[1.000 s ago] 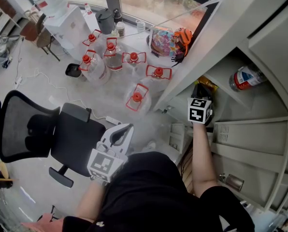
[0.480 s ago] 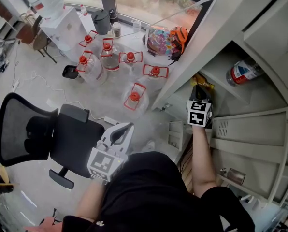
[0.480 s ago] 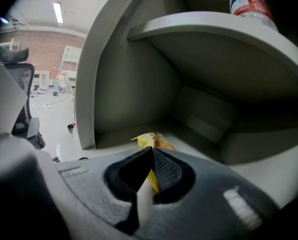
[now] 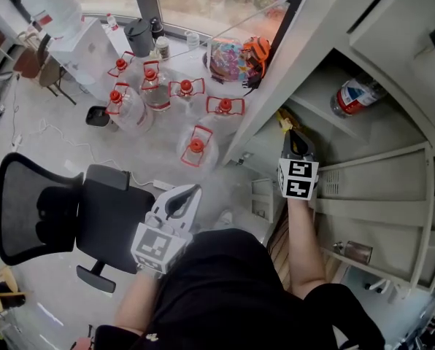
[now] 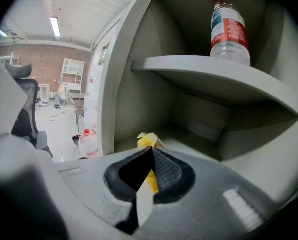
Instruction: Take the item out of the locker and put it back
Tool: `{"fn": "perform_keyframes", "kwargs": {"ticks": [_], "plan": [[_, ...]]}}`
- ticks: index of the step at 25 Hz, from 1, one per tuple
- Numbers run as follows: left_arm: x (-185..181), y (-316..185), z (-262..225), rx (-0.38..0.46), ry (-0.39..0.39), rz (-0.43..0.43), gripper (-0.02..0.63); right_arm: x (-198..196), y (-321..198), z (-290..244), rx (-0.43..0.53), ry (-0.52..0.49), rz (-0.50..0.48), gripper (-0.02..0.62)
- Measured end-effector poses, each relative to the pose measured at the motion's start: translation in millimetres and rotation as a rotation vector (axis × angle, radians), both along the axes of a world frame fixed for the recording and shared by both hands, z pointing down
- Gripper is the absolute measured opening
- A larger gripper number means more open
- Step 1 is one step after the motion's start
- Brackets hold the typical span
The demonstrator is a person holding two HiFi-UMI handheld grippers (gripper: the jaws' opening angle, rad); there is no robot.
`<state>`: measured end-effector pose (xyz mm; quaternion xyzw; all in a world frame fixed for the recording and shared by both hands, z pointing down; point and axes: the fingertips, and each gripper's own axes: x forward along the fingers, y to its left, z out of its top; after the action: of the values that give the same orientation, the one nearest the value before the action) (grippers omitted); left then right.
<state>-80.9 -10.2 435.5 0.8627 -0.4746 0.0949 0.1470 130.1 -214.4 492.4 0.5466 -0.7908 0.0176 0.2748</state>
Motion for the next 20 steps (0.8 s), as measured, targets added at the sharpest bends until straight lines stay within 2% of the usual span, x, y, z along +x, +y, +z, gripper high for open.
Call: {"fn": "perform_keyframes", "kwargs": {"ticks": [20], "plan": [[18, -27, 0, 0.006, 0.058, 0.128, 0.011, -23, 77, -70, 0.064, -0.183, -0.045, -0.003]]}}
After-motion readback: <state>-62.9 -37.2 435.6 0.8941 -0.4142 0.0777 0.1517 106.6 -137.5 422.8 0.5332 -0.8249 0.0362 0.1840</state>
